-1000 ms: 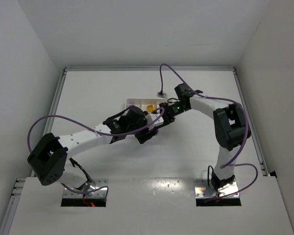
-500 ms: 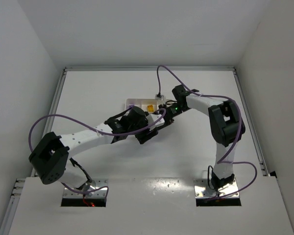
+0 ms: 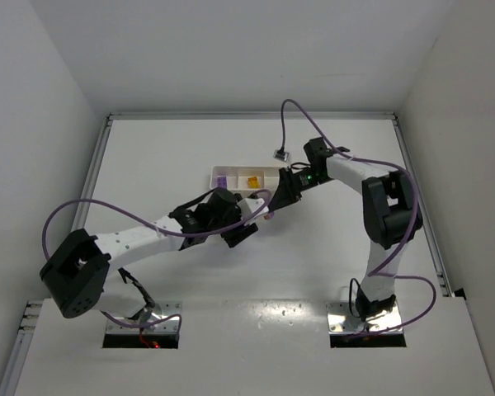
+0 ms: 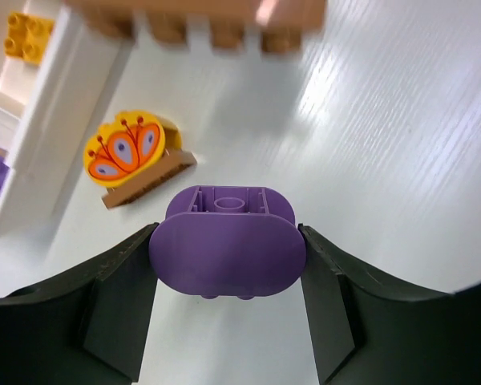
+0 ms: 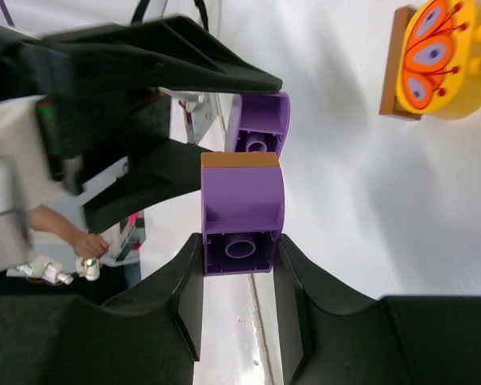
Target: Sort the legos into containers by color
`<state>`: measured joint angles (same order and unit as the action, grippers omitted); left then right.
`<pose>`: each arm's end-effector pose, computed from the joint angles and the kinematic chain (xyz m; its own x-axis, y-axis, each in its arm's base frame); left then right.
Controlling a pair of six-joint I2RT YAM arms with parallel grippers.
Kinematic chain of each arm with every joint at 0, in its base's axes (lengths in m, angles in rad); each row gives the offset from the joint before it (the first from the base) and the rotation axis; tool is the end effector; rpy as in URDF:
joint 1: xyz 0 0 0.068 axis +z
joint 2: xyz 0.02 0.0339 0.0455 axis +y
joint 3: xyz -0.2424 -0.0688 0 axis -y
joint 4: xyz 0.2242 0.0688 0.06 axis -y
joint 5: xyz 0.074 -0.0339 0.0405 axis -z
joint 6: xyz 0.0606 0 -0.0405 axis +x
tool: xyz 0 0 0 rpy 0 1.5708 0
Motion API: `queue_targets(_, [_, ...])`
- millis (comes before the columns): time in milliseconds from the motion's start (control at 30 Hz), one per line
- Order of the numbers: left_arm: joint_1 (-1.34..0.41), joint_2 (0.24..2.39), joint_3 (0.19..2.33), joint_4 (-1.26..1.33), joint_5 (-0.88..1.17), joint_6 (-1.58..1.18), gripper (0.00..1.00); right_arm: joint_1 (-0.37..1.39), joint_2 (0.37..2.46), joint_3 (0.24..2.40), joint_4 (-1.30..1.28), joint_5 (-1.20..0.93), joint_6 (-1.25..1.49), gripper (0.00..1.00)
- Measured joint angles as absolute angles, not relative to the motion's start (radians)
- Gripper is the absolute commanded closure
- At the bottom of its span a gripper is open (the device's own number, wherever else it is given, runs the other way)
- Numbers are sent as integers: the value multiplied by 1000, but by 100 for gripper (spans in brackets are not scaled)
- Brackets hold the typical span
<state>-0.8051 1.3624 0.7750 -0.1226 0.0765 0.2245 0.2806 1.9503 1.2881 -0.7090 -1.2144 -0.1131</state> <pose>0.1988 -0.2135 0.1887 -0.2715 0.6026 -0.7504 0.8405 0.5283 0.1203 0.3133 0.1494 0.1549 -0.9047 -0.3017 -0.3007 -0.3797 0.2513 0.8903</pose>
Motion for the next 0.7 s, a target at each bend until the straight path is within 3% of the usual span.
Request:
queue_targets(367, [-687,1352,792,-150,30,199,77,191,1864,1234,-665,-1208,-99,100])
queue_targets(700, [-491,1644,1240,-206,-40,112,70,137,1790,1172,-554,-1157,-17,100])
